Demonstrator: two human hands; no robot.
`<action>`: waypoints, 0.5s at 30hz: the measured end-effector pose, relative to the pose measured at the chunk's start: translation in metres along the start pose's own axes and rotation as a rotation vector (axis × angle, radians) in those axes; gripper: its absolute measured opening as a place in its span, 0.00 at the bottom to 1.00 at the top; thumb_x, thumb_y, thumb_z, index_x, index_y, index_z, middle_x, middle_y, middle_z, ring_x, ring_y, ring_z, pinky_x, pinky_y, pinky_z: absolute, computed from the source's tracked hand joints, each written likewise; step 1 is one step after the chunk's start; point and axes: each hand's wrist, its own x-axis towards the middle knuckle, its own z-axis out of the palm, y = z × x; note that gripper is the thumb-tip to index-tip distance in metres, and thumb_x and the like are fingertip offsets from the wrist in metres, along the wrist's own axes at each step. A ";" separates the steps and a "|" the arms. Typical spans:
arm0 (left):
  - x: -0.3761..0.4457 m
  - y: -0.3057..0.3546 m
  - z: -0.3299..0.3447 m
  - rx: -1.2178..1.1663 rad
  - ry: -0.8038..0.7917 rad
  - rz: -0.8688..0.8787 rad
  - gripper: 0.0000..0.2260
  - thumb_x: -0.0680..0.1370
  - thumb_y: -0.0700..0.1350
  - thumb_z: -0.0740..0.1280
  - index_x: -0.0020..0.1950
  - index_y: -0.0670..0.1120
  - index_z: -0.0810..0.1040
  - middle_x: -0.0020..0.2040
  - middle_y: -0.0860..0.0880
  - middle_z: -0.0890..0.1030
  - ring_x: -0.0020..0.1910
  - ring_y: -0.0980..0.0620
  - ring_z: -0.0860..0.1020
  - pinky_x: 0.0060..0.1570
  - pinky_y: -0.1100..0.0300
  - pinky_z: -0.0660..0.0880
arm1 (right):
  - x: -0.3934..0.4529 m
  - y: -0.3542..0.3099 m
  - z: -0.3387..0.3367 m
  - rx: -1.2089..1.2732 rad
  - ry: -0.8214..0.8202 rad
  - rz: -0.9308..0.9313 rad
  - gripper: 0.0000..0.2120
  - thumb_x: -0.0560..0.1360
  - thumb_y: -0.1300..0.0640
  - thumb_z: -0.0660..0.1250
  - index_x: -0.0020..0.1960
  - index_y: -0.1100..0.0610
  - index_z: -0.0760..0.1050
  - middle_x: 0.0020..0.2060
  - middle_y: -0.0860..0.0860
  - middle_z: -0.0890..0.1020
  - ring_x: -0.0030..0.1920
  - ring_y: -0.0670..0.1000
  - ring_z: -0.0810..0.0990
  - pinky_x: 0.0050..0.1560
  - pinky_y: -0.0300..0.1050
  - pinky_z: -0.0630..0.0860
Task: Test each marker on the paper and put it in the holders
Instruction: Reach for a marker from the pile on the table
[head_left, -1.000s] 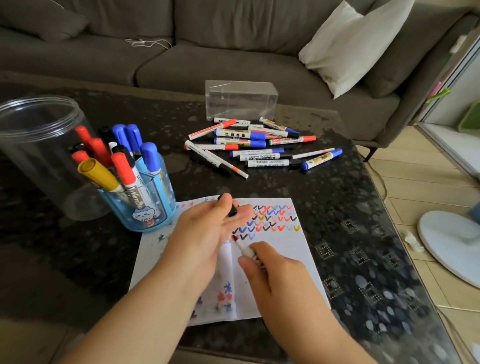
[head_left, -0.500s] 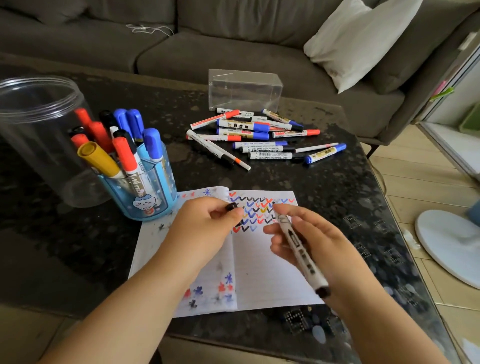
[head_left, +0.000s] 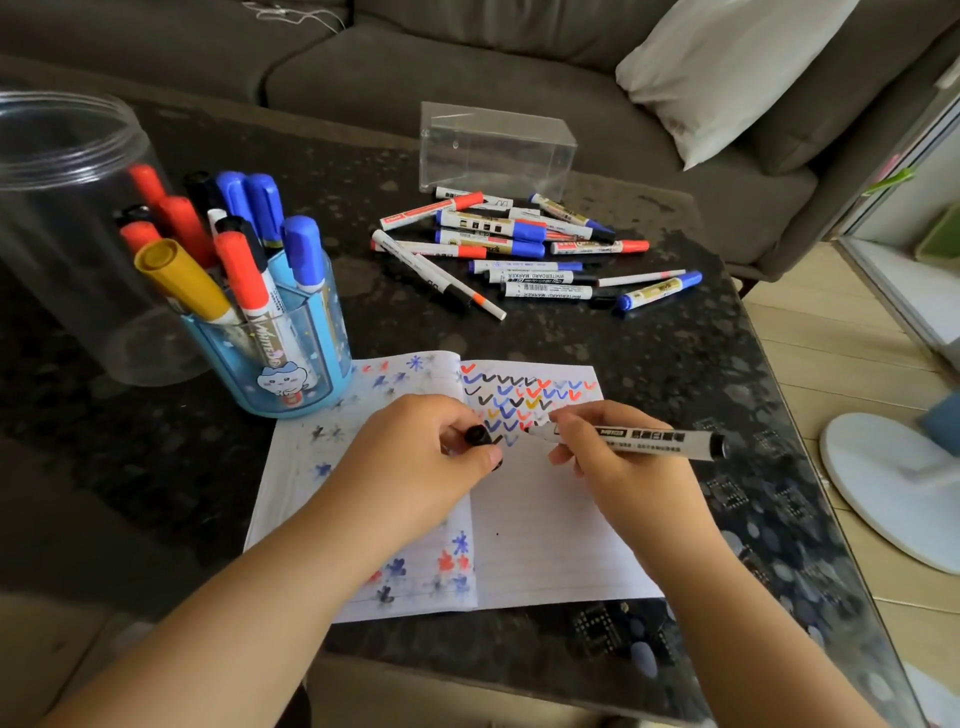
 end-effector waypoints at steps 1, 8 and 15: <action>0.000 -0.001 0.001 0.002 -0.010 0.008 0.10 0.73 0.50 0.70 0.54 0.52 0.81 0.46 0.57 0.82 0.44 0.62 0.78 0.40 0.74 0.70 | 0.001 0.002 0.001 -0.006 0.007 0.002 0.06 0.75 0.55 0.67 0.40 0.54 0.80 0.32 0.48 0.84 0.29 0.36 0.75 0.30 0.30 0.70; 0.001 -0.004 0.006 0.094 -0.051 0.040 0.09 0.78 0.48 0.64 0.58 0.53 0.75 0.52 0.54 0.81 0.50 0.56 0.78 0.45 0.65 0.72 | 0.005 0.007 0.004 -0.126 0.005 -0.039 0.08 0.74 0.57 0.68 0.37 0.56 0.79 0.33 0.48 0.83 0.30 0.37 0.75 0.27 0.28 0.67; 0.001 -0.003 0.009 0.130 0.007 0.066 0.13 0.79 0.48 0.63 0.63 0.53 0.73 0.58 0.55 0.79 0.55 0.57 0.76 0.47 0.69 0.68 | 0.006 0.009 0.006 -0.204 -0.017 -0.069 0.08 0.73 0.58 0.69 0.36 0.57 0.78 0.33 0.52 0.82 0.28 0.42 0.74 0.26 0.32 0.67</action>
